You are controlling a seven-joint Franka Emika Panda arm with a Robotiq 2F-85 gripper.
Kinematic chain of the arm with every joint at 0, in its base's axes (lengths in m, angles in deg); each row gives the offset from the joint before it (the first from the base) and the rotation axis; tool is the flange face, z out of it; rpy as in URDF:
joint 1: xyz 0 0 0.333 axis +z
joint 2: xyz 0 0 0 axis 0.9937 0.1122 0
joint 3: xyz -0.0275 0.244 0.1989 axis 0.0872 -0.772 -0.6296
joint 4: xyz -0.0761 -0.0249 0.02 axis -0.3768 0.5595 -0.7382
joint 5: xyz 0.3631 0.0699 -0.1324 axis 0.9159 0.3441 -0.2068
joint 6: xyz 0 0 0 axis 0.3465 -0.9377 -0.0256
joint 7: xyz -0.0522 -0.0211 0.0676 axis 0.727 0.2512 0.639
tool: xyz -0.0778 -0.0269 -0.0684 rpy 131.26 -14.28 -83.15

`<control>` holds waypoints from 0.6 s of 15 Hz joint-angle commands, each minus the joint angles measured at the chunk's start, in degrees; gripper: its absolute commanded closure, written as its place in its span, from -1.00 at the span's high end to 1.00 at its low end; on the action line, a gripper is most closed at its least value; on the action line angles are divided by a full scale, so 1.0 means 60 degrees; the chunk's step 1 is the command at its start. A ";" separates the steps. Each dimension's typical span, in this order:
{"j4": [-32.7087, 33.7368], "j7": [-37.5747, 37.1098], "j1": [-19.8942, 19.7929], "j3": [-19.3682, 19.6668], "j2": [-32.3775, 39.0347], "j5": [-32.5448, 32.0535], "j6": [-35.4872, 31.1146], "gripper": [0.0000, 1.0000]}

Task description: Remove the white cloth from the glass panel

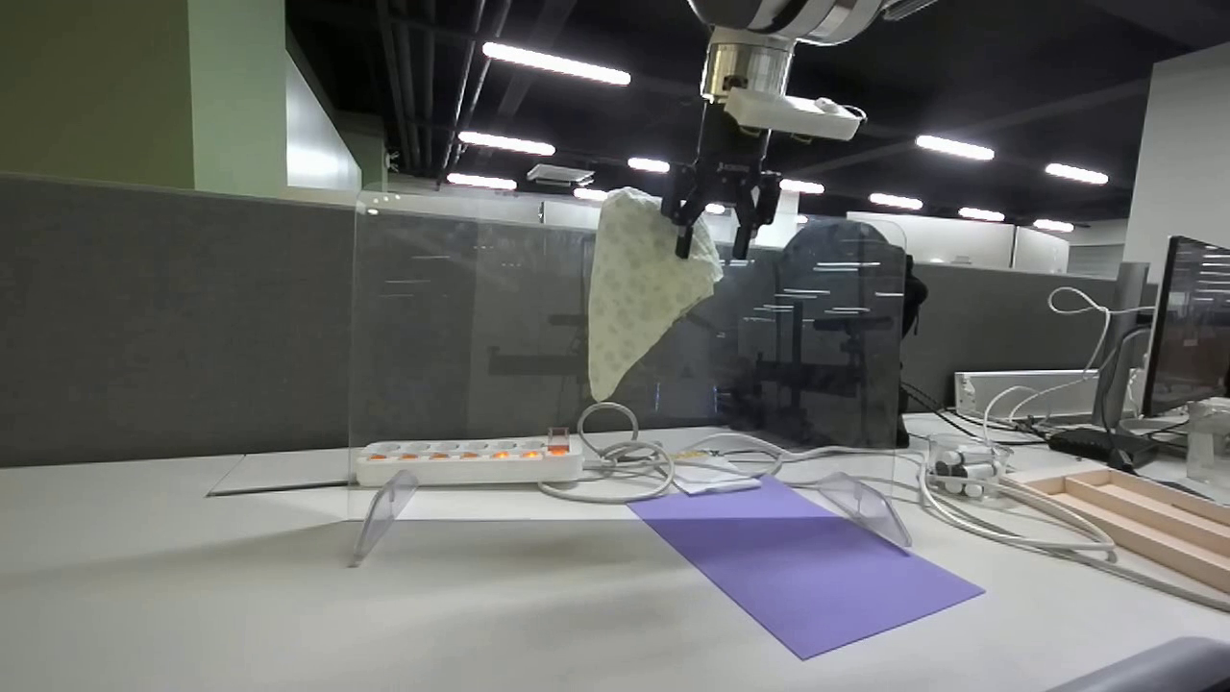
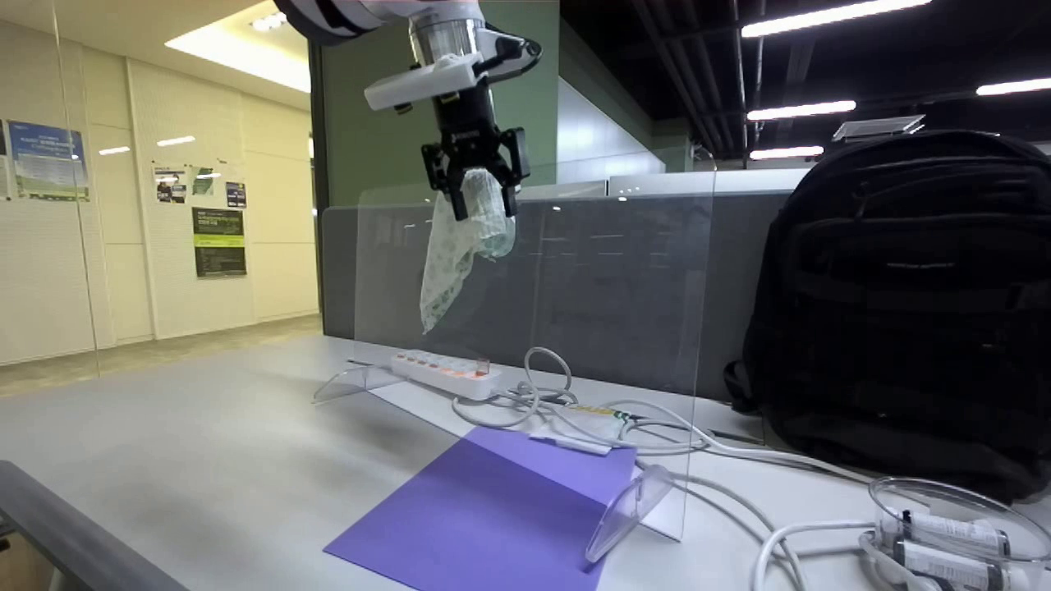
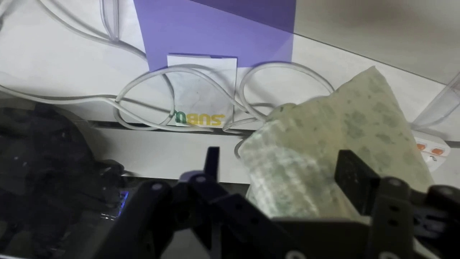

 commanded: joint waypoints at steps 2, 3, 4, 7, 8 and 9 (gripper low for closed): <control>0.0135 0.0479 0.0127 0.0020 0.0074 0.0044 -0.0026 -0.12; 0.0137 0.0543 0.0139 0.0021 0.0061 0.0041 0.0001 -0.23; 0.0125 0.0619 0.0150 0.0024 0.0048 0.0057 0.0004 -0.35; 0.0107 0.0819 0.0165 0.0039 0.0031 0.0113 0.0045 -0.76; 0.0105 0.0903 0.0171 0.0041 0.0027 0.0162 0.0098 -0.92; 0.0099 0.1011 0.0187 0.0038 0.0025 0.0230 0.0176 -0.98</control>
